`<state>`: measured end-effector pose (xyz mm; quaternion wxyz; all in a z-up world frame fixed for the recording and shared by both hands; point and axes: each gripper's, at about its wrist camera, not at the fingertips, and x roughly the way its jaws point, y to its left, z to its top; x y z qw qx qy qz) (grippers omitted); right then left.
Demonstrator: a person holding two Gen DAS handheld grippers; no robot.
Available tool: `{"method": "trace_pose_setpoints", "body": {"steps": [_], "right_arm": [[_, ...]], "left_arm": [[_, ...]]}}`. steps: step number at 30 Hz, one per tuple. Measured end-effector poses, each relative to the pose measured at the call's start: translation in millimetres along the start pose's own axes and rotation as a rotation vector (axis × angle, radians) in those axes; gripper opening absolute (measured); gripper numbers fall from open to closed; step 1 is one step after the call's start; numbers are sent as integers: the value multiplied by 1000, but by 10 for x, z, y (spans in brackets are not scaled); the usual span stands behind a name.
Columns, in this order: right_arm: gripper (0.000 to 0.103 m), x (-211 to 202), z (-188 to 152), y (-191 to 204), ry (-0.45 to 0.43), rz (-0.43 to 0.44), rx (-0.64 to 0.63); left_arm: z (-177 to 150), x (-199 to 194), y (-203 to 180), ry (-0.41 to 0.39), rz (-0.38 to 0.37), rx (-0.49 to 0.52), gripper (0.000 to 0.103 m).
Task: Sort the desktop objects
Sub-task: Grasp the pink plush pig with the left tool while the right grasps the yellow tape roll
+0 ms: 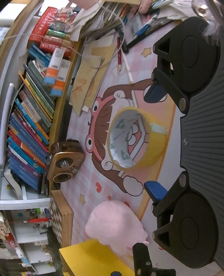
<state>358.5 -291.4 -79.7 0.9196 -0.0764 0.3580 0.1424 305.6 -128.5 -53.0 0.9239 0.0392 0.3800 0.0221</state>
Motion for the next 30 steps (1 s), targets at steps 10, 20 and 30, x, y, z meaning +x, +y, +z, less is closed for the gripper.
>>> {"method": "trace_pose_setpoints", "body": {"steps": [10,20,30], "right_arm": [[97,280,161,-69,10,20,14],[91,447,230,-165,27,30,52],[90,321,211,-225,0,50,78]], "left_arm": [[170,414,-71,36,14,52,93],[223,630,-149,48,-14,74,84],[199,491,-37,44,-82,-6,61]]}}
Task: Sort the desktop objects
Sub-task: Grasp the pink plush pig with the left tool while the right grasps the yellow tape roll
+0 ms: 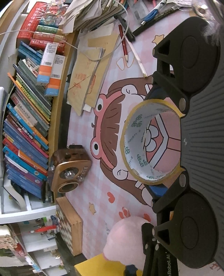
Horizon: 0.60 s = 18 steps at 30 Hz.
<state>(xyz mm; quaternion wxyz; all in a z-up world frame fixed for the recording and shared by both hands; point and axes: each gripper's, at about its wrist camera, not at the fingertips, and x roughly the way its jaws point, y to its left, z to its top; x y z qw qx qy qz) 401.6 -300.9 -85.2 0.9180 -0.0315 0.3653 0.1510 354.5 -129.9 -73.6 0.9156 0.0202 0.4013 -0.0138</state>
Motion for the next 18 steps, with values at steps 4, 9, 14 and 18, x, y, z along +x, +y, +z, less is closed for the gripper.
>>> {"method": "trace_pose_setpoints", "body": {"steps": [4,9,14,18], "right_arm": [[90,-133,-7,13,-17,10,8],[90,-364,-34,70,-48,25,10],[90,-634,-104,145,-68,34,12],[90,-856,-181,239,-78,39,7]], "left_arm": [[-15,-190,28,-27,-31,-29,60],[-64,-496,76,-69,-63,-59,60],[-148,-795,156,-110,-92,-87,60],[-235,-990,229,-133,-105,-99,60]]}}
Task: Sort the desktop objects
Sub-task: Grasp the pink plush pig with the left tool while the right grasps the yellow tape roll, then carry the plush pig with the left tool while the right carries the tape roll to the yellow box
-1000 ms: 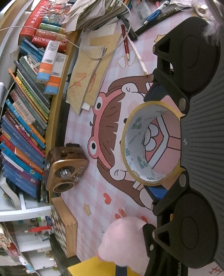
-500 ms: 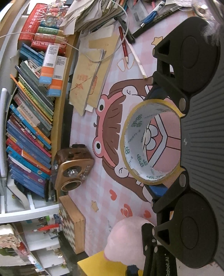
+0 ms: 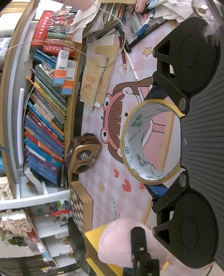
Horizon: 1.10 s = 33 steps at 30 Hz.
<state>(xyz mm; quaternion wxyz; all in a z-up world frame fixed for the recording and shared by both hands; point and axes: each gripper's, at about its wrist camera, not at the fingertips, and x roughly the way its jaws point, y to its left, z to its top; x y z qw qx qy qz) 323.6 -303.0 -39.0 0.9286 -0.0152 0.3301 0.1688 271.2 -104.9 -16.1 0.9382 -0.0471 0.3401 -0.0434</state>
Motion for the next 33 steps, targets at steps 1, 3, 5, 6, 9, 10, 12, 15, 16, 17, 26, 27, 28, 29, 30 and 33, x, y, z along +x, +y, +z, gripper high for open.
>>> {"method": "trace_pose_setpoints", "body": {"steps": [1,3,5,6,9,10,12,15,16,17,26,27,28,29,30,33], "right_arm": [[90,-52,-15,25,-3,1,0],[90,-152,-46,87,-8,2,2],[90,-238,-80,150,-12,1,5],[90,-281,-99,186,-13,1,7],[90,-390,-159,280,-12,-2,13],[90,-424,-183,315,-11,-4,15],[90,-485,-229,385,-5,-7,18],[90,-574,-322,497,7,-12,22],[90,-600,-357,539,12,-13,21],[90,-625,-391,581,17,-14,19],[90,-829,-605,1012,28,-29,11],[90,-850,-628,1064,29,-31,9],[90,-875,-657,1124,31,-32,8],[90,-900,-686,1179,32,-32,7],[90,-930,-716,1248,34,-34,5],[90,-1013,-812,1438,38,-37,2]], "left_arm": [[-19,-52,20,-5,-4,-3,60],[-58,-144,58,-14,-11,-6,60],[-99,-234,98,-20,-18,-6,60],[-123,-274,115,-24,-20,-7,60],[-202,-394,174,-31,-25,-15,60],[-232,-432,196,-32,-27,-20,60],[-297,-497,236,-30,-33,-28,60],[-429,-603,285,-18,-48,-39,60],[-469,-628,301,-11,-54,-41,60],[-505,-647,310,-5,-59,-43,60],[-784,-955,579,5,-100,-45,60],[-820,-1002,621,5,-100,-48,60],[-855,-1051,664,5,-101,-50,60],[-885,-1096,704,5,-102,-51,60],[-912,-1141,747,5,-103,-52,60],[-1021,-1281,874,10,-109,-52,60]]}}
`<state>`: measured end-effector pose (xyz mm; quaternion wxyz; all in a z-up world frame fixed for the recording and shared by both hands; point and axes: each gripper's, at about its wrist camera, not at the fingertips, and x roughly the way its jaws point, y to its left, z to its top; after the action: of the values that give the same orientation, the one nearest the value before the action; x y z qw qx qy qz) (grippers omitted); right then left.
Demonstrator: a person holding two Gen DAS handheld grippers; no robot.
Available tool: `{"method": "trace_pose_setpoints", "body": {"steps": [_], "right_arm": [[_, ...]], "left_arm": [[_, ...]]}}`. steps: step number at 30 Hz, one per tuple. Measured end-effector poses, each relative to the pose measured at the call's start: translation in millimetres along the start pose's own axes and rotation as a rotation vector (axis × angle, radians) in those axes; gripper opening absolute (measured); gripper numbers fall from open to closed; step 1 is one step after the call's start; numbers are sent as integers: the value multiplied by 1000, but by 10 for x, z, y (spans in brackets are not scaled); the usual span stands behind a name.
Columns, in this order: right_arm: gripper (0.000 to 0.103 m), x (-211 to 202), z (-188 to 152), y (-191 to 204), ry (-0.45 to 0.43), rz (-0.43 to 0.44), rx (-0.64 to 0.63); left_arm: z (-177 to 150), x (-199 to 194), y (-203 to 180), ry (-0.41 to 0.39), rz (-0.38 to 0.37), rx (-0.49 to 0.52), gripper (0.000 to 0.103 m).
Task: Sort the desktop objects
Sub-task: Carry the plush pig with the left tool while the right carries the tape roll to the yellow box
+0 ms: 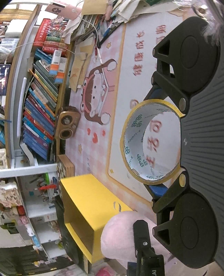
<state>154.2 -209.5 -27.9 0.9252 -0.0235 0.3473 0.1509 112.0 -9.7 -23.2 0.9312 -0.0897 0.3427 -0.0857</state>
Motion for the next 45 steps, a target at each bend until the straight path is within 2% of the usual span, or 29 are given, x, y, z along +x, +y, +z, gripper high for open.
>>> {"method": "trace_pose_setpoints", "body": {"steps": [10,21,35,45], "right_arm": [[90,-315,-370,585,7,-8,12],[90,-477,-520,1114,18,39,-28],[90,-483,-518,1503,25,94,-106],[90,-456,-479,1625,16,124,-136]], "left_arm": [[-327,-472,357,8,-5,8,60],[-531,-831,704,-4,22,-35,60],[-645,-1079,950,-37,76,-93,60],[-654,-1137,1035,-47,98,-106,60]]}}
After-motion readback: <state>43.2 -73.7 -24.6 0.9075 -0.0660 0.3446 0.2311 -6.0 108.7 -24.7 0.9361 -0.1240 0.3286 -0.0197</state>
